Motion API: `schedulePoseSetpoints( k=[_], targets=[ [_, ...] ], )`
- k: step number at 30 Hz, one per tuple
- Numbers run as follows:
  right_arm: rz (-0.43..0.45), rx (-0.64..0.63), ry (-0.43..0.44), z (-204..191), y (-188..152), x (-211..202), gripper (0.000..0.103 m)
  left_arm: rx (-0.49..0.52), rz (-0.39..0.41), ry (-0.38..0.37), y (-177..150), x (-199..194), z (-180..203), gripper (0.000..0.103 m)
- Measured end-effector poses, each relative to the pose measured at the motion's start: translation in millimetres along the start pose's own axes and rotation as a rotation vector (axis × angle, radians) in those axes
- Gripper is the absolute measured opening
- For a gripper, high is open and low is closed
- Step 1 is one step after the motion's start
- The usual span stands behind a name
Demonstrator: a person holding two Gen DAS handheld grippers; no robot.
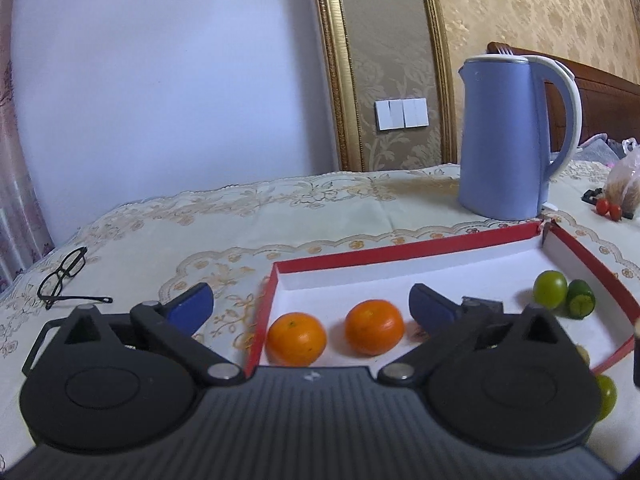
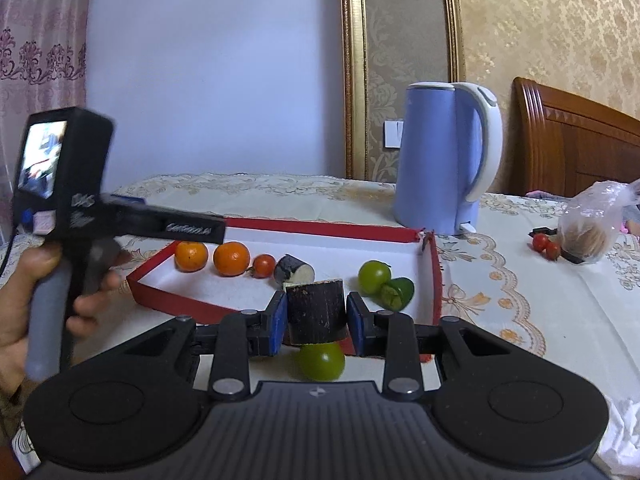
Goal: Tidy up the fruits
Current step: 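Lower the eggplant slice into the box and open the right gripper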
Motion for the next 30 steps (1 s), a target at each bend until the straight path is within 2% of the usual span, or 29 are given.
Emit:
schedulePoseSetpoints(
  k=[7, 11, 16, 30],
  targets=[
    [0.003, -0.005, -0.011, 0.7, 20.7, 23.0, 0.031, -0.025, -0.046, -0.029, -11.9, 7.2, -7.1, 0.103],
    [-0.009, -0.003, -0.032, 4.6, 31.8, 44.7, 0.031, -0.048, -0.041, -0.020, -14.5, 5.0, -16.0, 0.103],
    [-0.042, 0.011, -0.061, 12.4, 41.8, 72.3, 0.031, -0.092, -0.035, -0.056, -13.5, 2.8, -22.5, 0.103],
    [-0.133, 0.008, -0.149, 31.8, 53.2, 124.6, 0.031, -0.019, 0.017, -0.006, -13.1, -3.0, -12.9, 0.103]
  ],
)
Point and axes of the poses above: each gripper's, at about its wrist camera, not at the fingertips, and x roughly the way its jaws point, z to its right, y to its top, the point moved 5 cm from there along x, roughly the way its jaws point, and after that the axes turned 4 degrees about y, right-handed, at the moved point
